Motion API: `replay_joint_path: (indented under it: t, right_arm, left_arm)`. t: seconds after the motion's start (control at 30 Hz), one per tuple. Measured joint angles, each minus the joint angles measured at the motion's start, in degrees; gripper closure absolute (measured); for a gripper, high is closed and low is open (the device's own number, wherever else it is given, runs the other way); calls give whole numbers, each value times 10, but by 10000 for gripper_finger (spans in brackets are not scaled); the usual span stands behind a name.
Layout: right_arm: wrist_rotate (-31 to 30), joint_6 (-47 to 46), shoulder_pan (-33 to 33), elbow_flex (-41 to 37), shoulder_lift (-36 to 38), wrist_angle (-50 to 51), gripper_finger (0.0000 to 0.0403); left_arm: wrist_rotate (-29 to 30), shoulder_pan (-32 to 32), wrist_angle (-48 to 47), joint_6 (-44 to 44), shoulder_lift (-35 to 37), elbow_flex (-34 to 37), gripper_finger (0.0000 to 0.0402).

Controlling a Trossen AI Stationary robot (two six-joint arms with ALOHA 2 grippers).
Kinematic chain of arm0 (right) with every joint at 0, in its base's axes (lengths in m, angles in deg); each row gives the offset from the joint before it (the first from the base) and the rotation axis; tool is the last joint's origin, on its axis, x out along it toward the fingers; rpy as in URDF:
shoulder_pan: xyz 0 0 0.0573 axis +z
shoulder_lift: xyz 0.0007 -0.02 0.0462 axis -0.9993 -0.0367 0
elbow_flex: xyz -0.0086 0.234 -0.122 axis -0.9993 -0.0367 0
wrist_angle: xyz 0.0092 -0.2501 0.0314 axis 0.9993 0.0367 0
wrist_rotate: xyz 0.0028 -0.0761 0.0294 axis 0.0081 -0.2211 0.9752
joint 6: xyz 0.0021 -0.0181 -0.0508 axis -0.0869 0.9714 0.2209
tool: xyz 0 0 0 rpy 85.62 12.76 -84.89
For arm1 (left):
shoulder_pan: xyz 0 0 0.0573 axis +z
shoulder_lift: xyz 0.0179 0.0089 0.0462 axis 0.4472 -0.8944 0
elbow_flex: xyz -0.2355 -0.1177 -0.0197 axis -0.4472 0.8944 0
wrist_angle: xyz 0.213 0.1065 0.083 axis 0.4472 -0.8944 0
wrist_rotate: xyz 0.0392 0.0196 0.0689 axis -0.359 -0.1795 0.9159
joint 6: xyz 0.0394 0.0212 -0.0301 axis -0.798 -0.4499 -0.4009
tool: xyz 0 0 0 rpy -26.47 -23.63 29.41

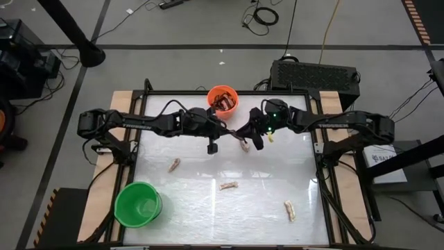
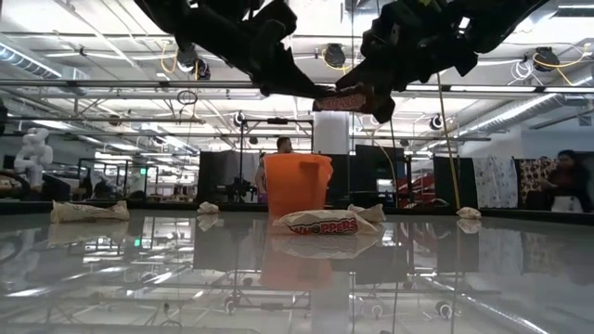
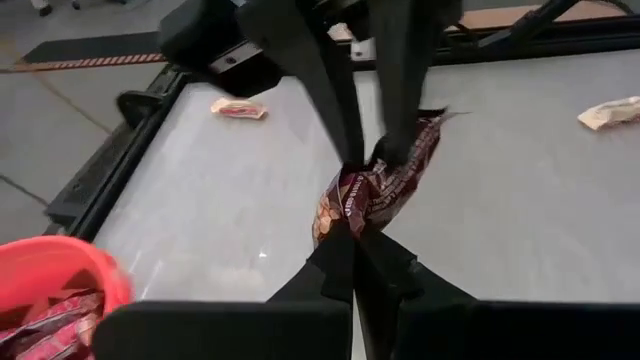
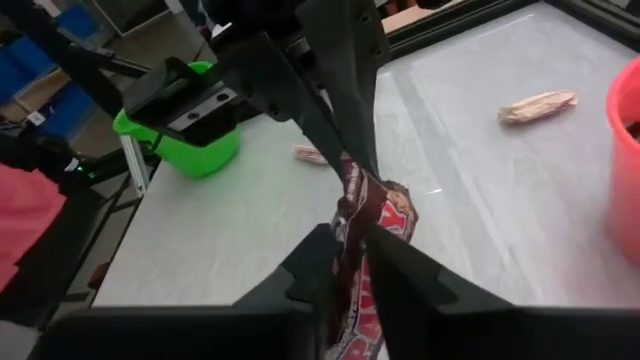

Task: Sort candy by brand, put in halloween buckets
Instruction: Put the brown chocolate bar into the orange bucket

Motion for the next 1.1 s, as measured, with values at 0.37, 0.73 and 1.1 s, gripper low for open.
replay_joint_path:
  t: [0.37, 0.73, 1.1]
  right_arm:
    - [-2, 26, -68, 0, 80, 145, 269]
    - [-158, 41, -35, 0, 105, 305, 266]
    - [-239, 28, 5, 0, 105, 327, 266]
  left_arm:
    - [122, 60, -1, 0, 0, -9, 401]
    - [147, 157, -17, 51, 0, -12, 401]
    - [105, 196, -30, 105, 0, -12, 400]
